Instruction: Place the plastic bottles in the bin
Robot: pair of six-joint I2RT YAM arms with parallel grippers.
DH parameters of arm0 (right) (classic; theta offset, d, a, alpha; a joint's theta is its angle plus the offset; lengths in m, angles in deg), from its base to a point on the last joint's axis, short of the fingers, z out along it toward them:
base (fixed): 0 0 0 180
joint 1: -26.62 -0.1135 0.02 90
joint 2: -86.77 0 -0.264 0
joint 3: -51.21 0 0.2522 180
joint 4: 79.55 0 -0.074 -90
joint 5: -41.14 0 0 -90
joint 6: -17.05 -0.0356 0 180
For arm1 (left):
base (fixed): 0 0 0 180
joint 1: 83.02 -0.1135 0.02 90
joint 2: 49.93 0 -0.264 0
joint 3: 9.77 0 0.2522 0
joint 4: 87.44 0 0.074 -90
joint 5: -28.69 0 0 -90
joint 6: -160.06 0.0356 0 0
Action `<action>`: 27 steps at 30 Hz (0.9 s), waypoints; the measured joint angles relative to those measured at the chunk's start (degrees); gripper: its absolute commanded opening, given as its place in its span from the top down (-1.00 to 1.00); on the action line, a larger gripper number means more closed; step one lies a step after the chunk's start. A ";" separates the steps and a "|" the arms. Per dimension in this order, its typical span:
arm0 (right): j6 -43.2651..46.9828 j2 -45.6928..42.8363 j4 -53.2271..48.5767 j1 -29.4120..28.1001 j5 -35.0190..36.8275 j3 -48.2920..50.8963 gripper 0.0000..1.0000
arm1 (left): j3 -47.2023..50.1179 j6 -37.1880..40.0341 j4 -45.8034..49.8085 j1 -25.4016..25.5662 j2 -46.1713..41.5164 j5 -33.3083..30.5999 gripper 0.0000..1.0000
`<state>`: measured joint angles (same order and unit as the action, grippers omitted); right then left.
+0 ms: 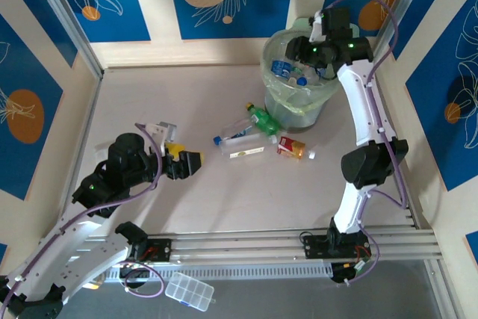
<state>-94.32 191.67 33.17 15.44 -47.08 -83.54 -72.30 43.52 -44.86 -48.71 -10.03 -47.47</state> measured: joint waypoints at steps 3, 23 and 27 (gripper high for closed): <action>1.57 -6.36 1.25 -3.91 1.20 9.31 -0.07 | 0.00 -0.07 1.27 0.00 -0.11 -0.44 -0.69; 18.75 -22.91 1.46 -31.82 12.15 42.47 -0.84 | 1.51 -3.26 6.99 0.00 -1.25 -4.59 -0.69; 19.43 -16.37 1.60 -32.50 18.45 42.38 -0.93 | 1.49 -4.09 8.15 0.00 -1.53 -5.07 -0.70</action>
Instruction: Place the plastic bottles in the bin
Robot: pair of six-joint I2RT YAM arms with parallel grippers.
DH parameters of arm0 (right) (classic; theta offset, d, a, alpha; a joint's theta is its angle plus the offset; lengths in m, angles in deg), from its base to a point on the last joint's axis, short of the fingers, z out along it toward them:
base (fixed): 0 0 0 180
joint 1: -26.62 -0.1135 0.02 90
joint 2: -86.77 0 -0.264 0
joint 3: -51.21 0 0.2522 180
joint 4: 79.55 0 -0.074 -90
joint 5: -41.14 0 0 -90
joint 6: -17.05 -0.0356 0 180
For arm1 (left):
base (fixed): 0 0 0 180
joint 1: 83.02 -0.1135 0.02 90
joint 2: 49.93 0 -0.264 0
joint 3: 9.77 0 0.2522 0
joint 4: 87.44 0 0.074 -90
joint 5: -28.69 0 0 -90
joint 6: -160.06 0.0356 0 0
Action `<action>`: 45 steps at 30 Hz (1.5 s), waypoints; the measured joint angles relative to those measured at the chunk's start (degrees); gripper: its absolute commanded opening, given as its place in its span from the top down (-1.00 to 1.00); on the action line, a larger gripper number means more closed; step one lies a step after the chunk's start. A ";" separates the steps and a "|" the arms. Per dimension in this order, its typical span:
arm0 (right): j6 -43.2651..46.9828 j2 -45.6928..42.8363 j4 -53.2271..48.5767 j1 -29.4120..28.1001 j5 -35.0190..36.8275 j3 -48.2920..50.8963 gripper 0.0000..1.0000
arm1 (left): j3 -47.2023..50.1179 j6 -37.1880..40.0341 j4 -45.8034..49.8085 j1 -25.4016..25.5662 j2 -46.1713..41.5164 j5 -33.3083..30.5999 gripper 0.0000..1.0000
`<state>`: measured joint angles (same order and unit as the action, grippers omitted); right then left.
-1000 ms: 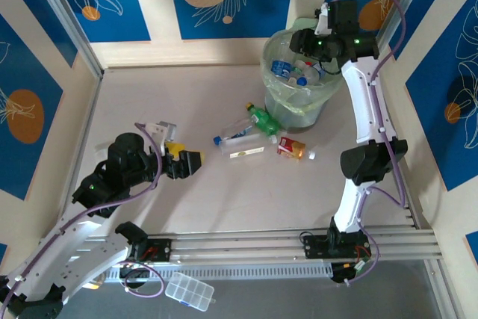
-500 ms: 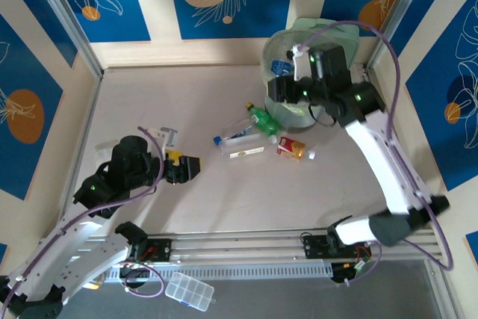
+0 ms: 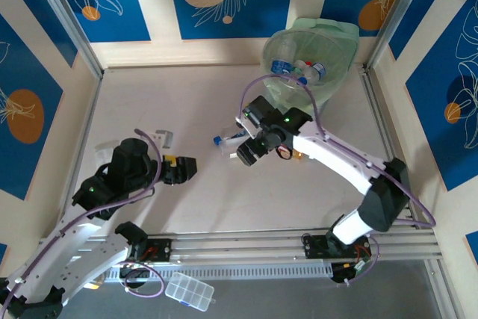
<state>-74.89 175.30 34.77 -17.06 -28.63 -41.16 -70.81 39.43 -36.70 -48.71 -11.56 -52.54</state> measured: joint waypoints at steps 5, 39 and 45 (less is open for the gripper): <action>-0.22 3.30 0.13 2.01 8.76 2.05 -0.98 | 0.00 -0.98 2.10 0.00 -2.10 -0.35 -0.70; 2.10 22.25 4.70 8.15 25.51 4.55 -0.29 | 0.55 -3.61 2.97 0.00 -4.55 -0.31 -0.70; 1.25 21.40 3.34 6.97 24.46 5.16 -0.17 | 0.55 -3.61 2.97 0.00 -4.39 -0.28 -0.70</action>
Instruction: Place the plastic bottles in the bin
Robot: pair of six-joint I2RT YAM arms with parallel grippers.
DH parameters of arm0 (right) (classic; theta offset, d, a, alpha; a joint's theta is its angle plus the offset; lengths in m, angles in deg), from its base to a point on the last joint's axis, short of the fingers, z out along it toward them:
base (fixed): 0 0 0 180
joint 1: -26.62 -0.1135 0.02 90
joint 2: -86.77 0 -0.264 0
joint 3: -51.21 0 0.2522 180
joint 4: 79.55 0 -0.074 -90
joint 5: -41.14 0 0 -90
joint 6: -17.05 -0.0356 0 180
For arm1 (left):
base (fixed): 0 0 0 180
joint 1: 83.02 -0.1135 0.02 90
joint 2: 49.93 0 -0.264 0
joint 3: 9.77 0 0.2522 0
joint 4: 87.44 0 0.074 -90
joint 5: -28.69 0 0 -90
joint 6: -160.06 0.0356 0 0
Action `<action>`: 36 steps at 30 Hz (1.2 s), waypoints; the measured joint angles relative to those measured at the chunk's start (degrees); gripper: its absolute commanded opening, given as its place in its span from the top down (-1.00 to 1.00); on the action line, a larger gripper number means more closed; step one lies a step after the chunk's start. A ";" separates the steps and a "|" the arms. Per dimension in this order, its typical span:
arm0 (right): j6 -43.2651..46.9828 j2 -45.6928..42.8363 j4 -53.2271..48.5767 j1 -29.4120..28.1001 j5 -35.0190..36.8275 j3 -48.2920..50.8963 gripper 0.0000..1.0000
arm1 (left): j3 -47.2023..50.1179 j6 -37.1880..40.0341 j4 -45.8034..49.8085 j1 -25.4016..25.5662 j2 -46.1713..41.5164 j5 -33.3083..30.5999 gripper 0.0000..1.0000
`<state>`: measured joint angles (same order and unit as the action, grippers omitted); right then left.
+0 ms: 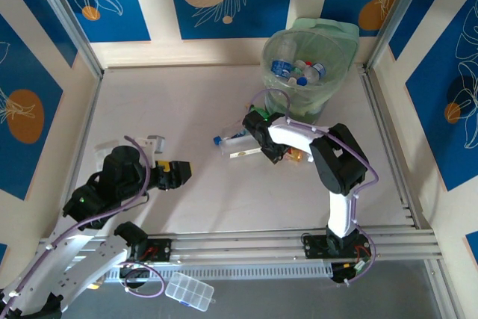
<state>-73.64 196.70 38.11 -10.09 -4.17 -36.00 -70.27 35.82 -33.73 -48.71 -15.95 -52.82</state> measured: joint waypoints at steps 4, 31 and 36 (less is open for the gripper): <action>-1.97 -1.11 -2.08 -0.59 -3.98 -0.04 -0.16 | 0.00 0.02 -0.02 0.00 0.00 0.00 -0.71; -16.96 -7.91 7.43 -2.36 -35.56 7.56 -0.70 | 1.40 0.00 -1.33 0.00 0.46 0.46 -0.71; -16.74 -11.30 7.50 -4.98 -31.45 10.08 -0.72 | 1.40 0.00 -1.33 0.00 0.24 0.46 -0.72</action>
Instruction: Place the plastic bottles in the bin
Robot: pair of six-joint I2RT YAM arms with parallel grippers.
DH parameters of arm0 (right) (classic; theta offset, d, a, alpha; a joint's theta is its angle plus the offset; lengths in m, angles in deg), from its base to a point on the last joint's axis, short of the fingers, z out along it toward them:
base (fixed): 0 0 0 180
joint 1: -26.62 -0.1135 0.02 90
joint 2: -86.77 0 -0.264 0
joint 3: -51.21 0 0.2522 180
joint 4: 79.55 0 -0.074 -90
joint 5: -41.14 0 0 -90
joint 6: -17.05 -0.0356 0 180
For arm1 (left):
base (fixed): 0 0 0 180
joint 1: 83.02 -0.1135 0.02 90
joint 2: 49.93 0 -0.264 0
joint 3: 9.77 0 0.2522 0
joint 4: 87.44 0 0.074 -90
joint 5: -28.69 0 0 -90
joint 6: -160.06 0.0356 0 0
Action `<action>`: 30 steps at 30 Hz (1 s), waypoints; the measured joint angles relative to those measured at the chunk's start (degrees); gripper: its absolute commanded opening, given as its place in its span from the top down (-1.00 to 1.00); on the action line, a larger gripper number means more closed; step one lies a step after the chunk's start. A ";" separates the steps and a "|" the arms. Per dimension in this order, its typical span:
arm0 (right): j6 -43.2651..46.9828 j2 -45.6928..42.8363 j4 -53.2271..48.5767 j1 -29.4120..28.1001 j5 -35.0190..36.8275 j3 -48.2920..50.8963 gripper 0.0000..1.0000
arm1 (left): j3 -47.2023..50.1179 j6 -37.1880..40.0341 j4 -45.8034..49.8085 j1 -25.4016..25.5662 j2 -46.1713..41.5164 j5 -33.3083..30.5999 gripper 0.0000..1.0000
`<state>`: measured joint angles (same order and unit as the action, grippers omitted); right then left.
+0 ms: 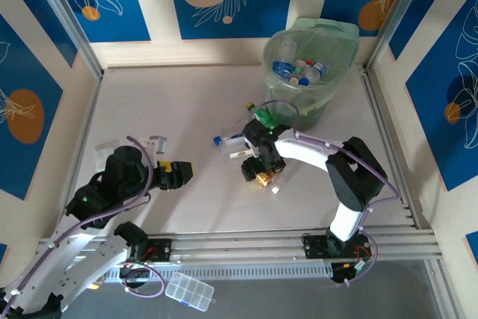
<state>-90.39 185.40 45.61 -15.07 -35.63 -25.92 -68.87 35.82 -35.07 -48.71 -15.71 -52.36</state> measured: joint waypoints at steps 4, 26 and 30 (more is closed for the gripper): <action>0.46 -2.78 1.22 -1.66 -0.02 2.12 -0.68 | 0.00 0.00 0.00 0.00 0.02 0.00 -0.71; 0.50 -2.58 7.43 -5.20 -2.05 6.14 -0.42 | 1.03 -0.50 -0.24 0.00 -0.04 0.46 -0.71; 0.52 -2.54 7.34 -5.35 -1.84 6.12 -0.29 | 1.05 -0.48 -0.37 0.00 -0.02 1.16 -0.71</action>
<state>-89.86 182.86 52.95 -20.43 -37.46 -19.80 -67.82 35.34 -35.44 -48.71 -15.74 -51.21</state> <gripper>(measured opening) 0.666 0.857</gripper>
